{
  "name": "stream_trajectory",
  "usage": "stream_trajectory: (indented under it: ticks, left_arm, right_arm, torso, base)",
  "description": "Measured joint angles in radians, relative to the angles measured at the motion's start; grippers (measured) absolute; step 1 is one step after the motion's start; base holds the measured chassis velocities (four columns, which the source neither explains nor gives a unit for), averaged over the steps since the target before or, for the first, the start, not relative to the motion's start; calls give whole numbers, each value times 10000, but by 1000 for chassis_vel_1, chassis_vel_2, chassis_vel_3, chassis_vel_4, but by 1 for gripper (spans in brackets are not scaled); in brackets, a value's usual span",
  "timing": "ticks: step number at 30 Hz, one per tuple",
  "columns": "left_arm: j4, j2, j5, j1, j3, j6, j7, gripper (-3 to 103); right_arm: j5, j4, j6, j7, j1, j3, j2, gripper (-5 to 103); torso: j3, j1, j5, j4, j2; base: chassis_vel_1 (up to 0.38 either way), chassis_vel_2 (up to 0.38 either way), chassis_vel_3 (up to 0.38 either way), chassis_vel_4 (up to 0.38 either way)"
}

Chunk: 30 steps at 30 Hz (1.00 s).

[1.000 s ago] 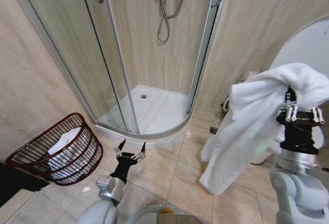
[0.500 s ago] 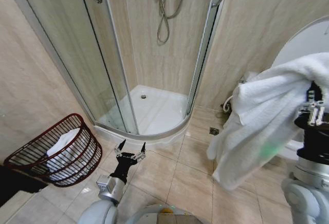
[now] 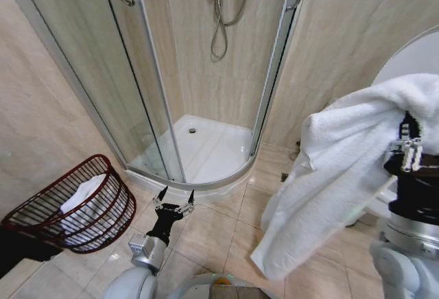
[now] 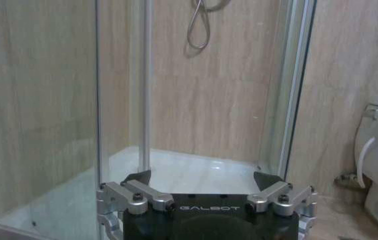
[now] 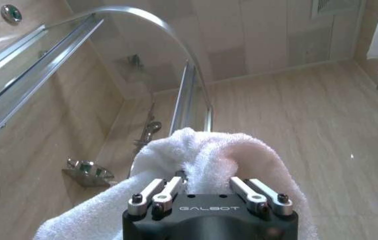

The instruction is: Discard the used towel into the hamper.

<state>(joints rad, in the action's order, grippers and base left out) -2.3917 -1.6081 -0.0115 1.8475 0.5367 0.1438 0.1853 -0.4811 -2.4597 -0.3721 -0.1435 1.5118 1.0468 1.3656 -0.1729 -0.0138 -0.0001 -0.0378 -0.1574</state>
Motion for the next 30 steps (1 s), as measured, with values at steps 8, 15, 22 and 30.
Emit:
stream_trajectory:
  ticks: [8,15,22,30]
  left_arm:
    - [0,0,0,0,0,0,0,100]
    - [0,-1,0,0,0,0,0,100]
    - [0,0,0,0,0,0,0,100]
    - [0,0,0,0,0,0,0,100]
  right_arm:
    - [10,138,-27,-62,-100,-22,20,21]
    - [-10,146,-27,-126,-140,-23,2,21]
    - [-221,64,124,-124,-46,185,-190,21]
    - [-1078,-173,264,-20,-12,765,-978,21]
  torso:
    - [-269,-100,2,1,-367]
    - [-488,-180,0,1,-669]
    - [-643,-270,2,1,-911]
    - [-865,-364,0,1,-1229]
  base:
    - [0,0,0,0]
    - [0,0,0,0]
    - [0,0,0,0]
    - [0,0,0,0]
